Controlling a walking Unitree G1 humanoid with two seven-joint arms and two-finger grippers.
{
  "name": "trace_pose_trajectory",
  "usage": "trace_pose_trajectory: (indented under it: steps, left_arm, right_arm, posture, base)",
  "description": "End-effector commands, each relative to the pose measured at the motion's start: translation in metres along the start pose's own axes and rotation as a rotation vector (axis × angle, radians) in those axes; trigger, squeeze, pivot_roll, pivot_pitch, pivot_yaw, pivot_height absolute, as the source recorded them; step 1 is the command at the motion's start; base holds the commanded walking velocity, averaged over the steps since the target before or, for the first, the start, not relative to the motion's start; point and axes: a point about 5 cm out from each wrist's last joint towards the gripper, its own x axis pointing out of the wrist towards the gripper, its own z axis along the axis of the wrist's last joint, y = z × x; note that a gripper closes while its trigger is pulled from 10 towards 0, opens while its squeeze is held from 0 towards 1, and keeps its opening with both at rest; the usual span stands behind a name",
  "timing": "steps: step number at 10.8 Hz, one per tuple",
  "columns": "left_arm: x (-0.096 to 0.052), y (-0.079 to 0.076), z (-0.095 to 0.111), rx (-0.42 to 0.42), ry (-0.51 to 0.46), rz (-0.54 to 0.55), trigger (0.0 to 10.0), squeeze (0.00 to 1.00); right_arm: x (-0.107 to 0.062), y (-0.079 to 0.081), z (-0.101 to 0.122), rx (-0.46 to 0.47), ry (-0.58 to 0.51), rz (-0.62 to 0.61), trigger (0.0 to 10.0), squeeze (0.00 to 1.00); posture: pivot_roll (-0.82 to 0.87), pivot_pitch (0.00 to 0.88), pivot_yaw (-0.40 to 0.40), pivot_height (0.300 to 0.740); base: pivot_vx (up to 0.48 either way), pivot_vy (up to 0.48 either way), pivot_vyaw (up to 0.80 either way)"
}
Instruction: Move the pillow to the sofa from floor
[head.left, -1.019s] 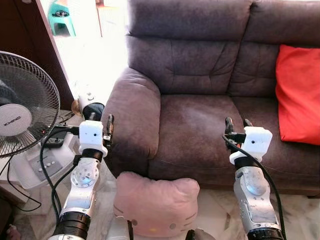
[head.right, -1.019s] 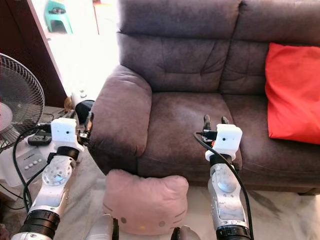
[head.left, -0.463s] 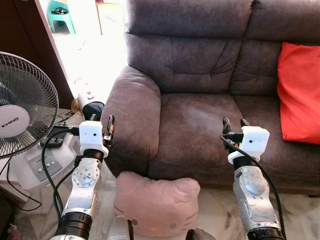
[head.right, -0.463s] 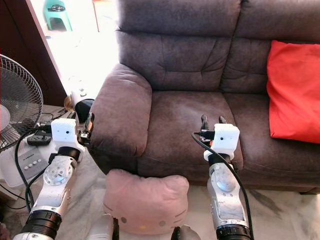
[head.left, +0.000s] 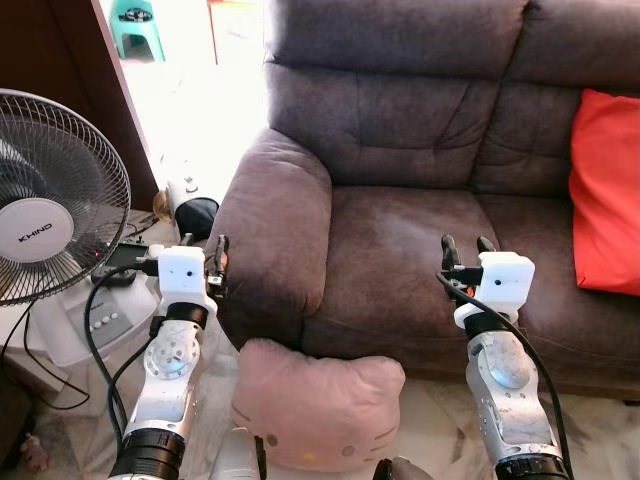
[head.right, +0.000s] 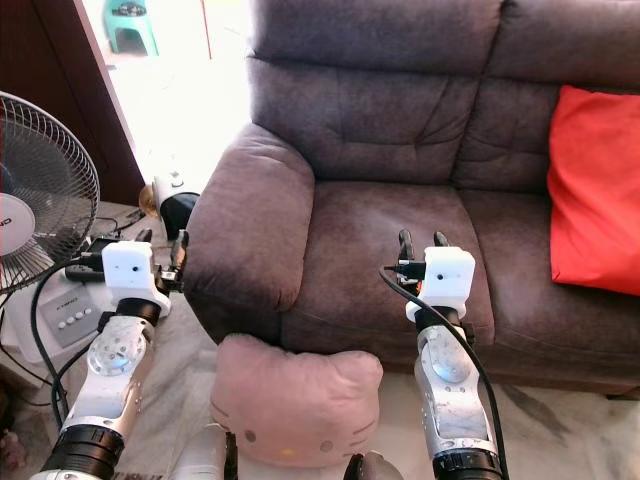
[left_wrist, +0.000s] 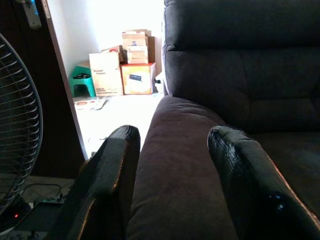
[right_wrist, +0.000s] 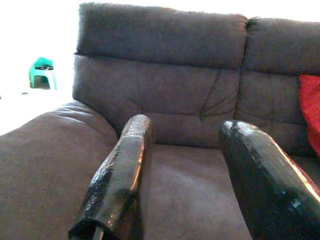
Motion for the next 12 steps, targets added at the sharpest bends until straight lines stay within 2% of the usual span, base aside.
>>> trace_pose_trajectory:
  steps: [1,12]
  left_arm:
    - [0.0028,-0.0022,0.0059,0.0,-0.02,-0.015,10.0,0.0]
    - [0.0031,-0.0016,0.0069,0.0,-0.026,-0.014,10.0,0.0]
  right_arm:
    - [0.0018,-0.0024,0.0024,0.003,-0.006,-0.008,10.0,0.0]
    - [0.0021,0.0,0.0044,0.032,-0.015,0.004,10.0,0.0]
  posture:
    - [0.07,0.036,-0.049,0.665]
    - [0.08,0.047,-0.052,0.665]
  base:
    - [0.0,0.0,0.0]
    - [0.0,0.0,0.0]
